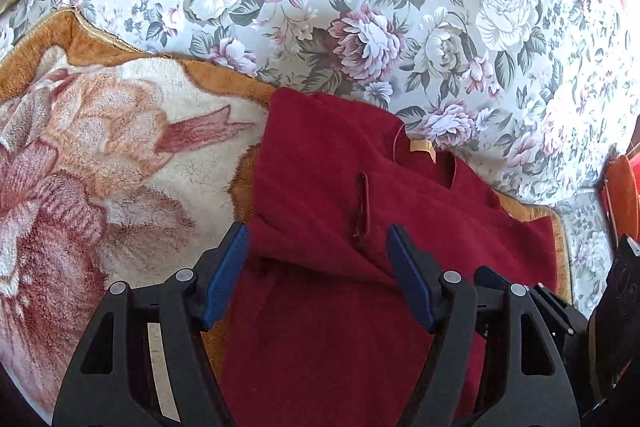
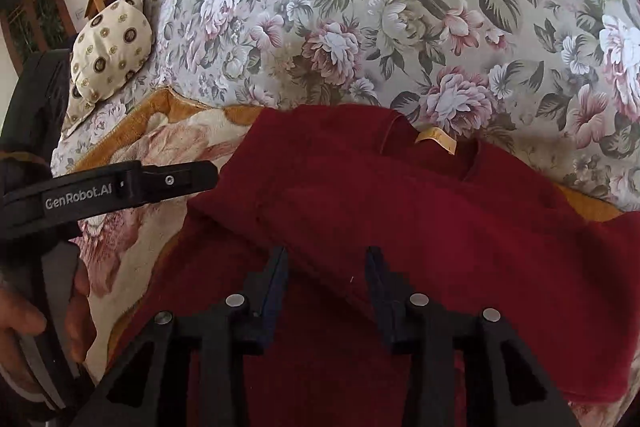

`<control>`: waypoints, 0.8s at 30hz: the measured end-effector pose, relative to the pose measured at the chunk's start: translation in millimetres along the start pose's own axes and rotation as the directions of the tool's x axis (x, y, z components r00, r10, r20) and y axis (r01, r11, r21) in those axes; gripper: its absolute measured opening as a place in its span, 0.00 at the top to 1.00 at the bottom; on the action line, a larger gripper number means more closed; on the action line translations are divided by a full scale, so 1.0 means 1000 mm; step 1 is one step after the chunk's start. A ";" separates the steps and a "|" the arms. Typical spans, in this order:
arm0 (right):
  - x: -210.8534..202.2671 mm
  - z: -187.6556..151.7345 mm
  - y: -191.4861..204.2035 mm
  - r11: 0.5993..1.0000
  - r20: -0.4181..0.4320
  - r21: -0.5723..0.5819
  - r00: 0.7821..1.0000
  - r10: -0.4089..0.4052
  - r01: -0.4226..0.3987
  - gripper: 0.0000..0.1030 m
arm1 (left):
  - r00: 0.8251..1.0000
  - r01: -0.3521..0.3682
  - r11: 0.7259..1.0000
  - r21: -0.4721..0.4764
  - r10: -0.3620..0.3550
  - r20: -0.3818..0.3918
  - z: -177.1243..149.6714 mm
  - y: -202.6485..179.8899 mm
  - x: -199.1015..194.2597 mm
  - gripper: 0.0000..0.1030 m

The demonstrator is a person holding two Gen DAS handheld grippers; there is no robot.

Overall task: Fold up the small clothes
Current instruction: 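Fold the held sleeve across the sweater body with the right tool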

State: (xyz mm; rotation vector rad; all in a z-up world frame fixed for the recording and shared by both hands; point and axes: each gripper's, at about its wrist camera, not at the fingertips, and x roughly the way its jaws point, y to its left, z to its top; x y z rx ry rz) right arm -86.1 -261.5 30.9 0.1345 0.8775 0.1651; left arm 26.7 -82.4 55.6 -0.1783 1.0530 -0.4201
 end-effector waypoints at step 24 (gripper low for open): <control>-0.120 -0.023 -0.136 0.944 0.144 0.320 0.980 -0.138 0.086 0.63 | 0.985 0.107 0.986 0.128 -0.088 -0.151 0.008 -0.073 0.059 0.87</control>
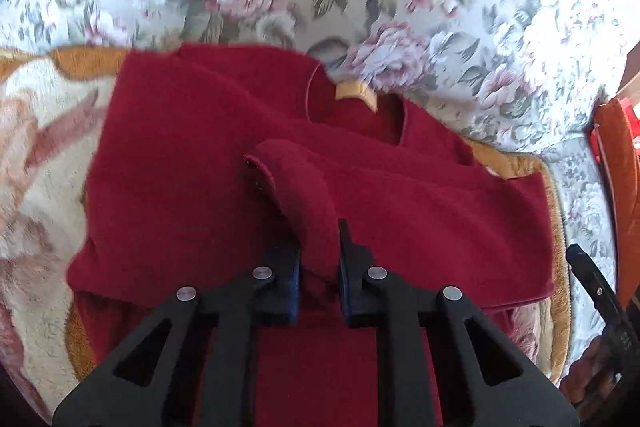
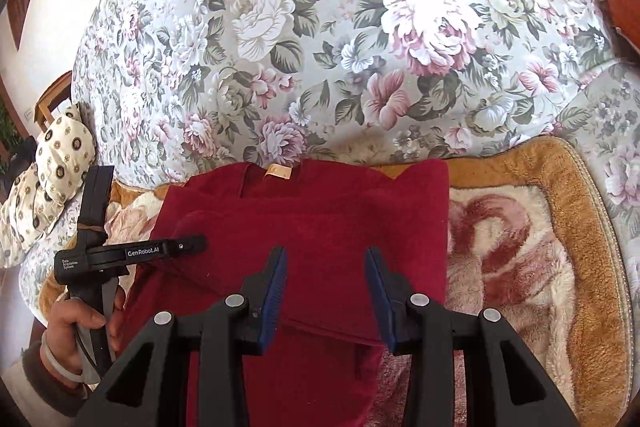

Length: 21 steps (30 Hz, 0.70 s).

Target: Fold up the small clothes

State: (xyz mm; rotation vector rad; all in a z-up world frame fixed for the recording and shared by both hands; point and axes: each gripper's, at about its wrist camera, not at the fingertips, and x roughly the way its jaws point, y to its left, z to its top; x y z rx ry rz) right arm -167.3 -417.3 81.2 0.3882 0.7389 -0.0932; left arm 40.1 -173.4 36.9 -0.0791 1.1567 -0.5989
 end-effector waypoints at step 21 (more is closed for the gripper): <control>0.088 -0.020 0.028 0.951 -0.191 -0.280 0.964 -0.187 0.129 0.69 | 0.978 -0.163 0.979 -0.126 0.177 0.113 0.001 0.087 -0.023 0.88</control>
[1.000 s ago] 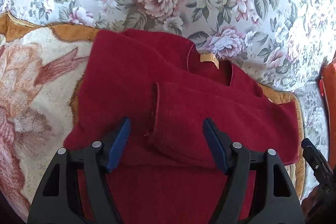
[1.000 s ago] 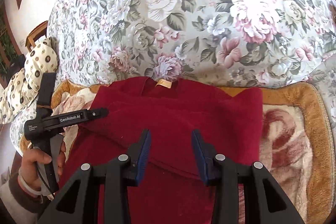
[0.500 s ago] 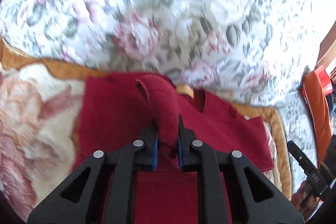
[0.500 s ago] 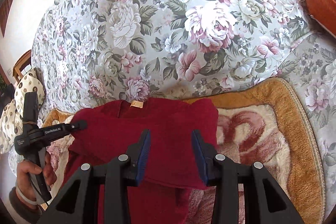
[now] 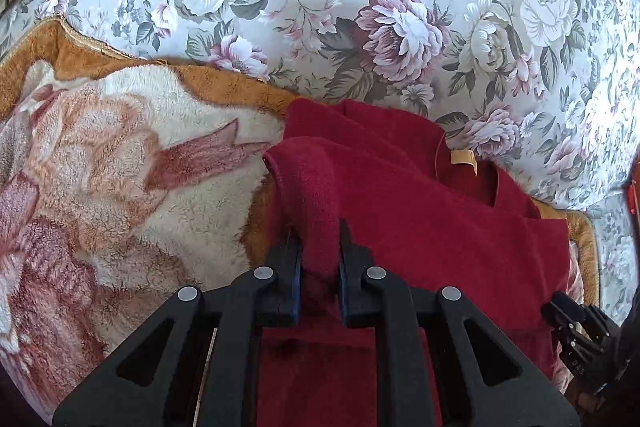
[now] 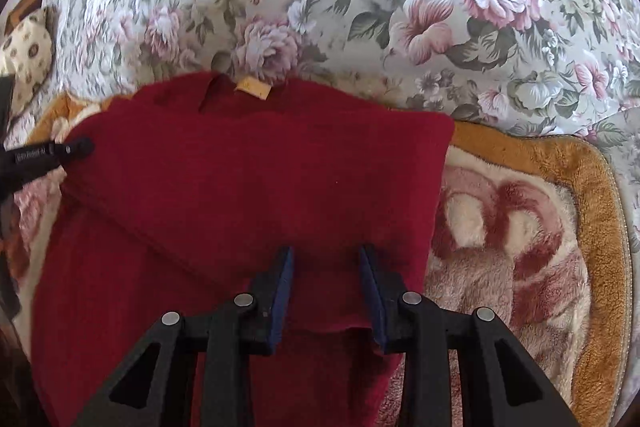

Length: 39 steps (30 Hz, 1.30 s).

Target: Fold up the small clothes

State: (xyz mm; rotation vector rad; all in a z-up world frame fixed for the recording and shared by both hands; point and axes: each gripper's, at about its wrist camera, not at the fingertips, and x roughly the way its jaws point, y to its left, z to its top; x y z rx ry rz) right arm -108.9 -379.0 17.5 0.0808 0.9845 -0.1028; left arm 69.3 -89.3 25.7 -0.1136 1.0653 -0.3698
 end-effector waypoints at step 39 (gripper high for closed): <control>-0.018 -0.021 -0.037 0.996 -0.041 0.085 0.999 -0.029 0.032 0.66 | 0.998 -0.049 0.998 -0.051 0.047 -0.033 -0.023 0.014 -0.011 0.47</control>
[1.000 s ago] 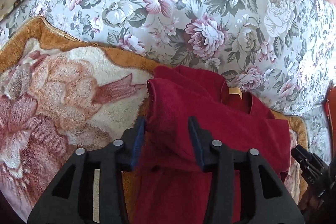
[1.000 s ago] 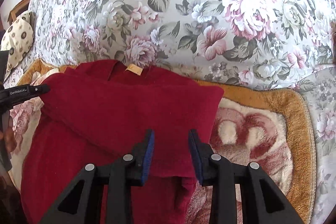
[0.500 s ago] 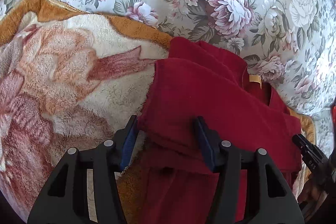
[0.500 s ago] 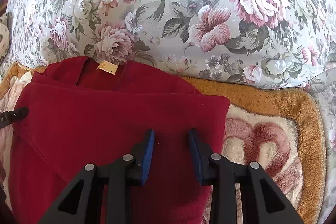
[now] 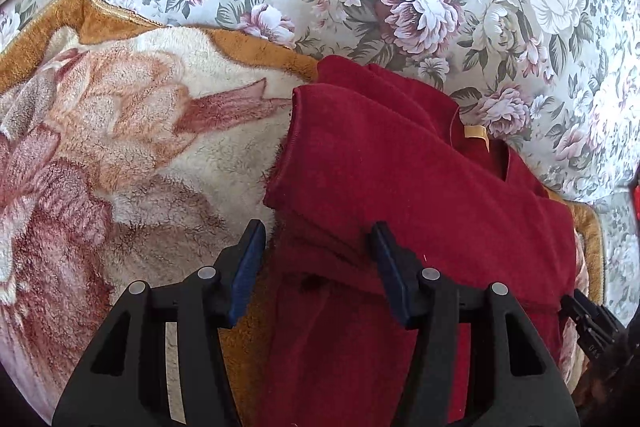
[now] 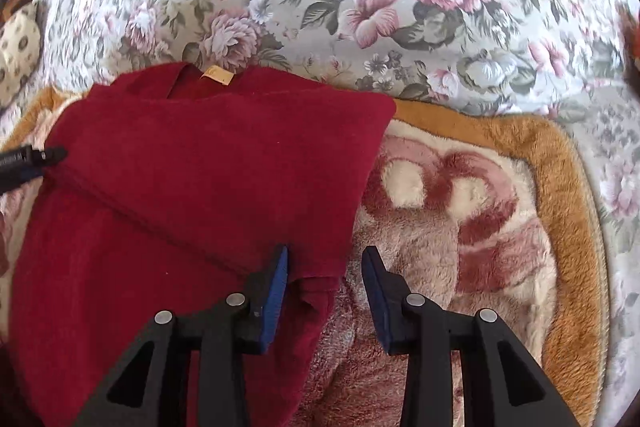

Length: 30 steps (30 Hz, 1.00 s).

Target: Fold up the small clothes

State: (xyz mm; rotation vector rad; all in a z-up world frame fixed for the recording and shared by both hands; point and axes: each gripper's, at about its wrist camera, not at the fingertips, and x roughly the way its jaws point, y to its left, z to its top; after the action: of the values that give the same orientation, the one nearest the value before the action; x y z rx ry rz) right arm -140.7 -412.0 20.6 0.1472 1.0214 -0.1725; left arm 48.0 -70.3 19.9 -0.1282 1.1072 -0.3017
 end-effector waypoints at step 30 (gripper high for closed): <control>-0.108 -0.109 0.039 0.973 -0.121 0.113 0.969 0.217 -0.203 0.58 | 0.999 0.039 0.993 0.108 -0.040 0.012 -0.115 -0.001 -0.113 0.31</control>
State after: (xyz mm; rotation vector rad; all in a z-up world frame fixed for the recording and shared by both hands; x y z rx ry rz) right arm -278.6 -344.3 58.3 0.3603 1.1226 -0.0200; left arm -102.0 -31.6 66.2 -0.0561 1.0730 -0.3951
